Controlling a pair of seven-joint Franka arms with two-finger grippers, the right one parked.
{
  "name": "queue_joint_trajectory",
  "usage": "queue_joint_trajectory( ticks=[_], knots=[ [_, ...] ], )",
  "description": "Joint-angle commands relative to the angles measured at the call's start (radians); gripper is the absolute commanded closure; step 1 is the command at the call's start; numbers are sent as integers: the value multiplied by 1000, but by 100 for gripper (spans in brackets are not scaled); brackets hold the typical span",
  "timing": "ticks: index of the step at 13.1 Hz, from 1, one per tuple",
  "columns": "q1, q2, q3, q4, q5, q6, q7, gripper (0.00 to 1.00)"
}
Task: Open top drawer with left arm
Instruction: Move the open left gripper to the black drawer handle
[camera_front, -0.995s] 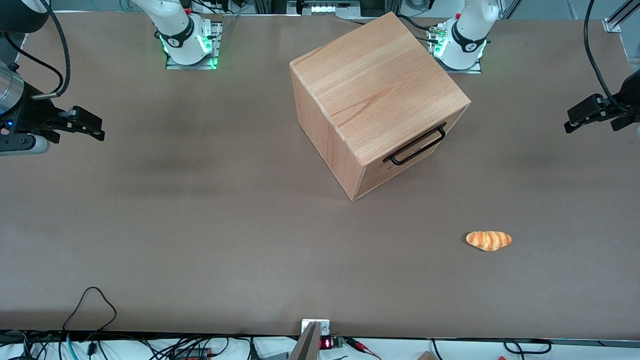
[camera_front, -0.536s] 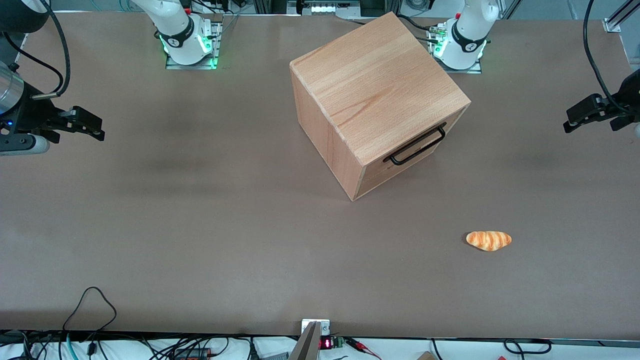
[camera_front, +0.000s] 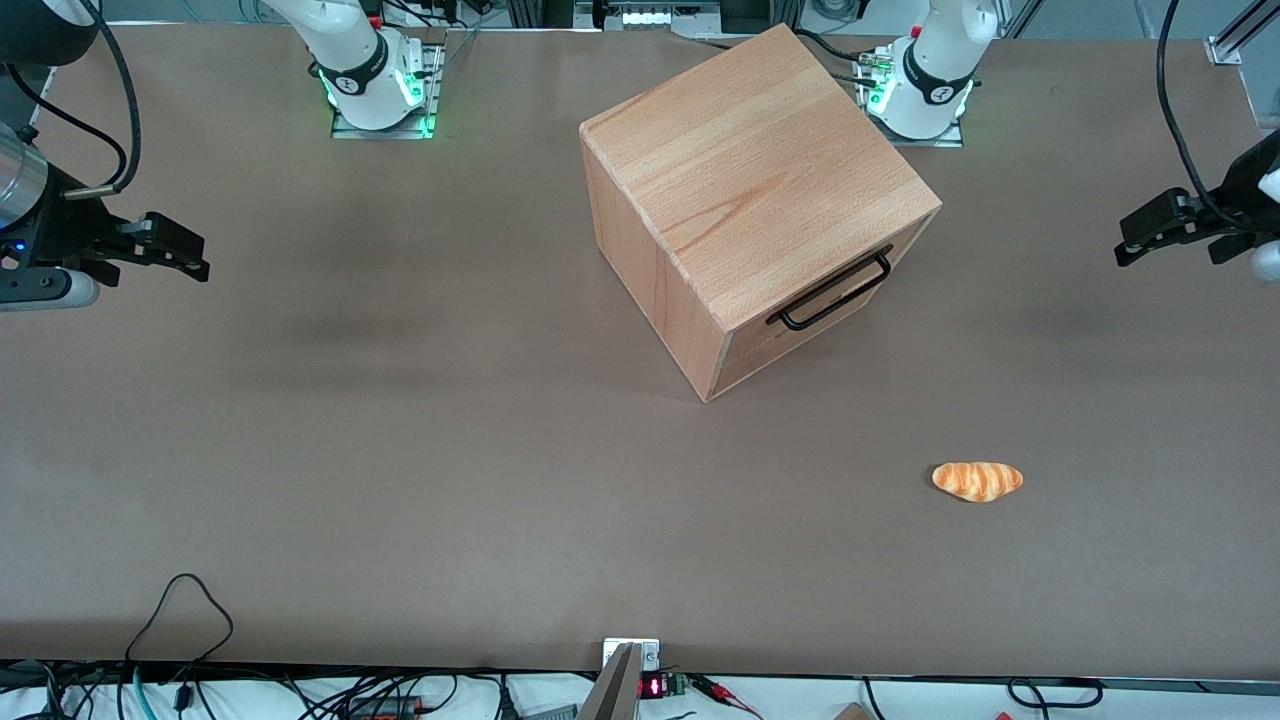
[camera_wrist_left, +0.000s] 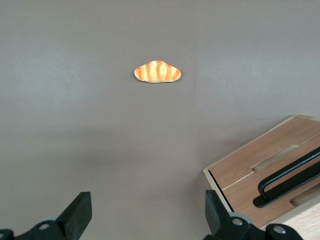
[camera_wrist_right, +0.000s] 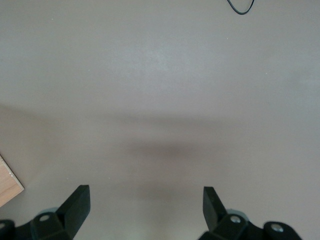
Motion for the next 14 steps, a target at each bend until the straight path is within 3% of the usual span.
queue_joint_trajectory(
  ticks=[1, 3, 7, 14],
  knots=[
    [-32, 19, -31, 11, 9, -2, 16, 0],
    [-53, 47, -66, 11, 17, -2, 47, 0],
    [-58, 73, -84, -1, -6, -3, 410, 0],
    [-77, 177, -193, 0, -23, 66, 573, 0]
  ],
)
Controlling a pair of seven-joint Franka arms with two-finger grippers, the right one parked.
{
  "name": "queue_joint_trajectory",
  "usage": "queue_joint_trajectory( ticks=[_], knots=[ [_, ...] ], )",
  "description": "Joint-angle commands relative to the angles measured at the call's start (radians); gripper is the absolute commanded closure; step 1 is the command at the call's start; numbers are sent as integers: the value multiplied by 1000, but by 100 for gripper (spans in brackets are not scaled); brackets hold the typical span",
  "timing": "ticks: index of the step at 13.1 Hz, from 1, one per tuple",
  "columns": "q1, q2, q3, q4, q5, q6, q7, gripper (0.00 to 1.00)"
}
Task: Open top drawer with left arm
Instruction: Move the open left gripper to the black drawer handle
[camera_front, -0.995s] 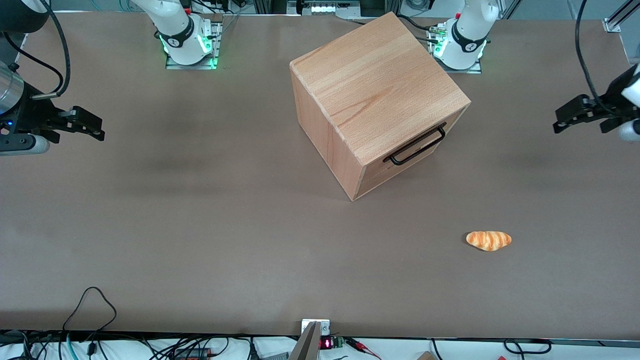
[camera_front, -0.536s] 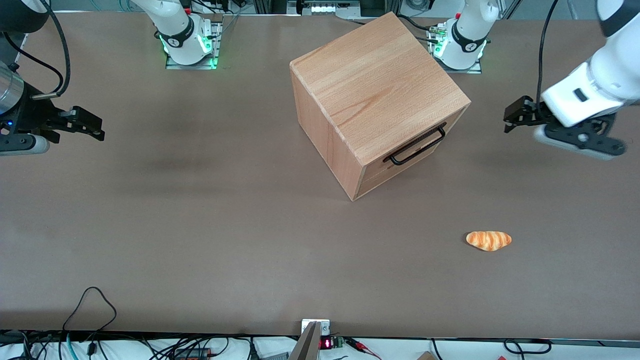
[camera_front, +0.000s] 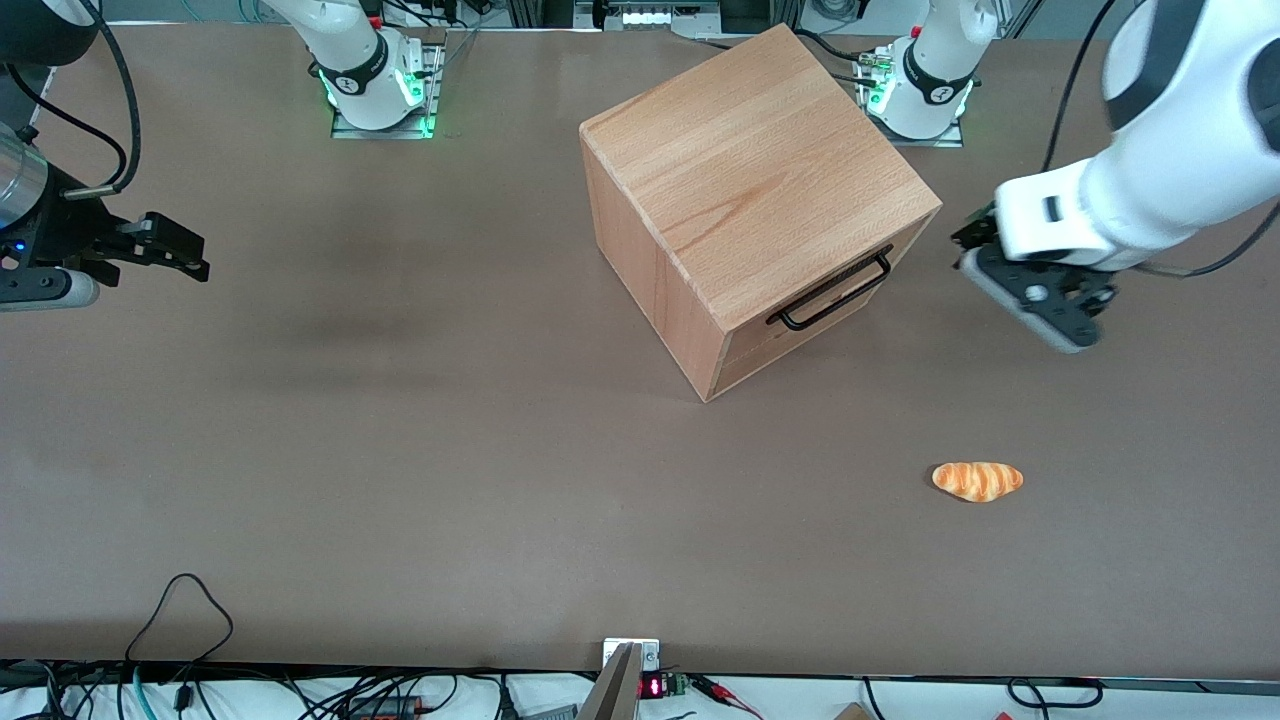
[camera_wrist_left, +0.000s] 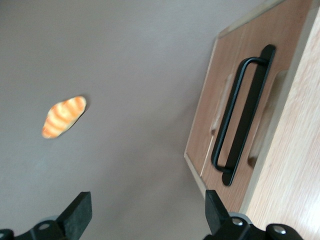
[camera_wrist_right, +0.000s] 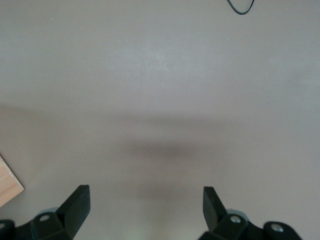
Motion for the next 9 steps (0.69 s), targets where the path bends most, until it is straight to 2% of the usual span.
queue_joint_trajectory(
  ticks=[1, 5, 6, 9],
  knots=[
    [3, 34, -23, 5, -21, 22, 47, 0],
    [-14, 86, -23, 5, -105, 23, 51, 0],
    [-26, 103, -23, 4, -107, 23, 60, 0],
    [-46, 159, -23, 5, -140, 34, 192, 0]
  ],
)
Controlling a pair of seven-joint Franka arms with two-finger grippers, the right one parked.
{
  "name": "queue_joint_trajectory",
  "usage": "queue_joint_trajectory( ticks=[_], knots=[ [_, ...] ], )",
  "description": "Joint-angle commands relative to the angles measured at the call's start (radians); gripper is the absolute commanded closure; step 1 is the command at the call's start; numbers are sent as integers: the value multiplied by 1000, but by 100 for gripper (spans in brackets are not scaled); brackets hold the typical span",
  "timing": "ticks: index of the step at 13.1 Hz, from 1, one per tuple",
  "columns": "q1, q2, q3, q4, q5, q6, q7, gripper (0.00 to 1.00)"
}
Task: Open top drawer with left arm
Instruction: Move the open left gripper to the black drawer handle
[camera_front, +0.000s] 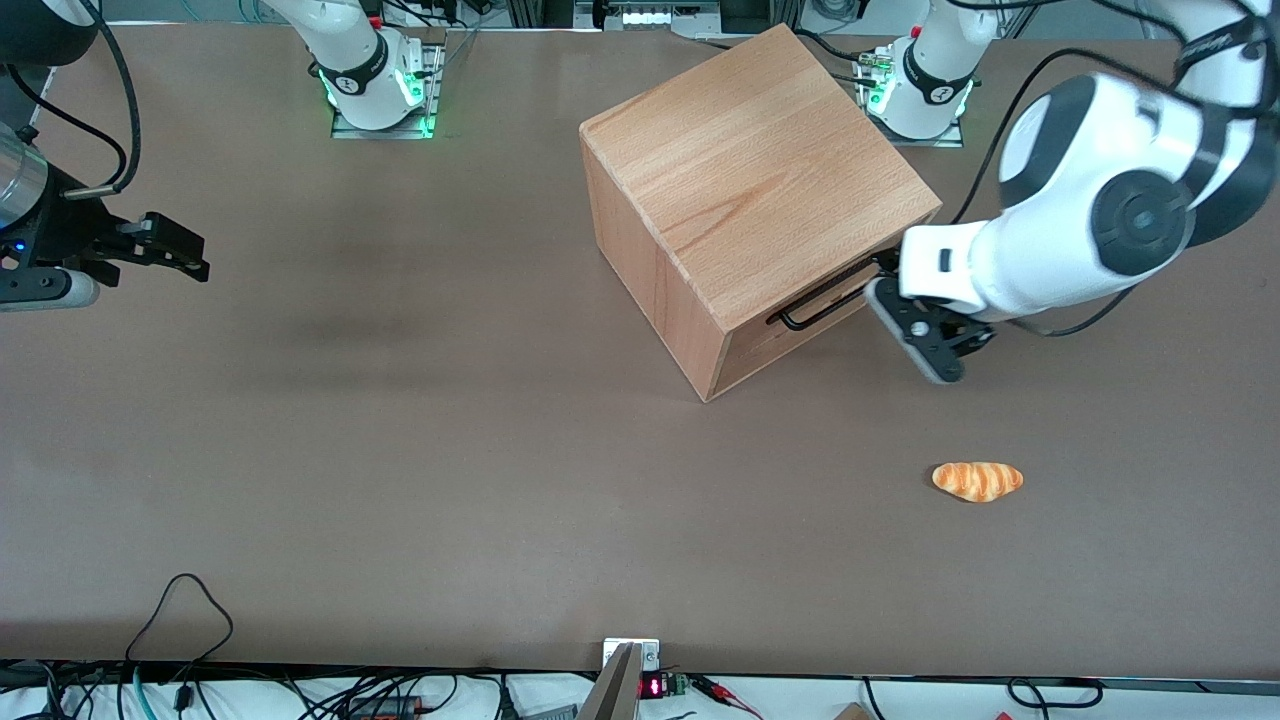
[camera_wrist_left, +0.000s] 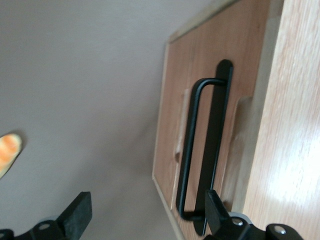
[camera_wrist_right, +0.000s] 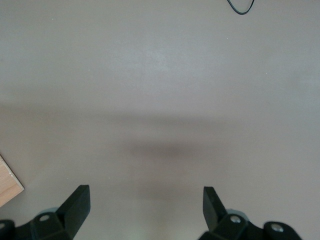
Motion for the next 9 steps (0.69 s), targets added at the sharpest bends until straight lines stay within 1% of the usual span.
queue_joint_trajectory(
  ticks=[1, 3, 6, 9],
  knots=[
    [-8, 39, 4, 7, -41, 19, 124, 0],
    [-6, 62, 4, 7, -64, 19, 174, 0],
    [2, 93, 4, 15, -96, 22, 204, 0],
    [-4, 117, 4, 15, -97, 22, 205, 0]
  ],
)
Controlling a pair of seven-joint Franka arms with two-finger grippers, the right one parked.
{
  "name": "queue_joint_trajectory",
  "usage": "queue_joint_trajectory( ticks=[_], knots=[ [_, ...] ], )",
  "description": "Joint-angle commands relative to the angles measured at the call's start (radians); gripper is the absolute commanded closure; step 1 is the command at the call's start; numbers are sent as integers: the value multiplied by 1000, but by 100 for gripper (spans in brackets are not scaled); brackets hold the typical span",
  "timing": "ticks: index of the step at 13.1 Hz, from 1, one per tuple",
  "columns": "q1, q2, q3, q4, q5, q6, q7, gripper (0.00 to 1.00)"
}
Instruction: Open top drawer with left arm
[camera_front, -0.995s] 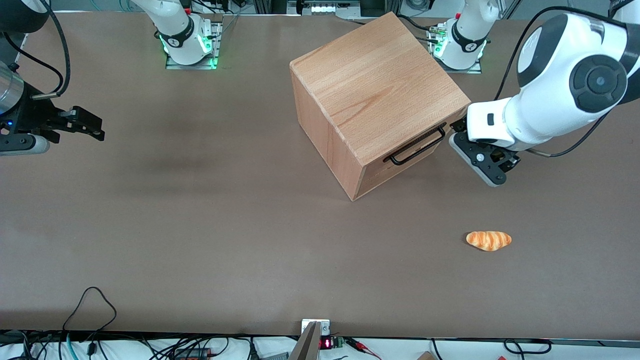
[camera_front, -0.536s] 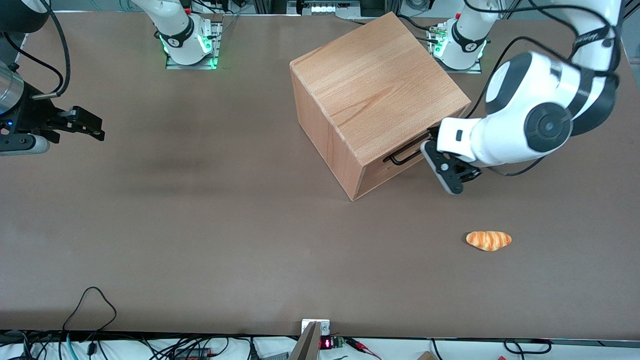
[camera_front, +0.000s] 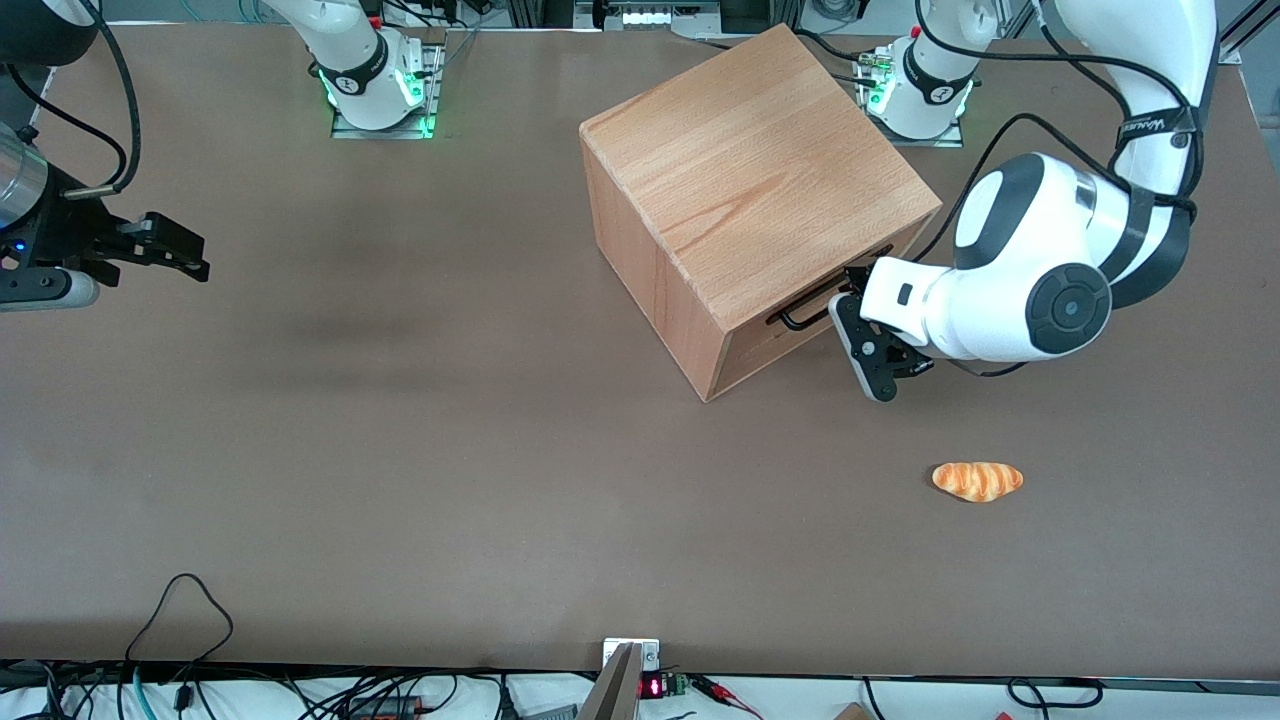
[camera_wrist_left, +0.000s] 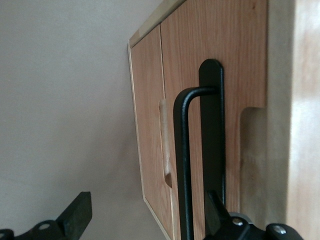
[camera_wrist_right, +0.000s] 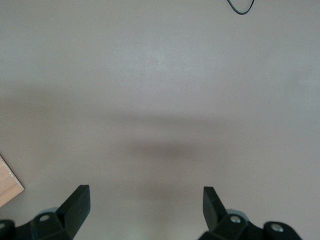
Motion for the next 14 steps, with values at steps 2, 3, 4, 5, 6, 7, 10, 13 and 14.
queue_joint_trajectory(
  ticks=[2, 3, 4, 5, 6, 7, 10, 13, 14],
  knots=[
    [-3, 29, 2, 17, -25, 1, 28, 0],
    [-4, 33, 2, 15, -28, 1, 28, 0],
    [-4, 36, 2, 15, -28, 1, 28, 0],
    [-6, 45, 2, 17, -28, 1, 30, 0],
    [-6, 49, 2, 17, -28, 1, 30, 0],
    [-9, 53, 2, 17, -28, 1, 30, 0],
    [-11, 62, 2, 15, -28, 15, 30, 0],
    [-15, 78, 2, 15, -26, 25, 31, 0],
    [-18, 81, 2, 15, -26, 30, 30, 0]
  ],
)
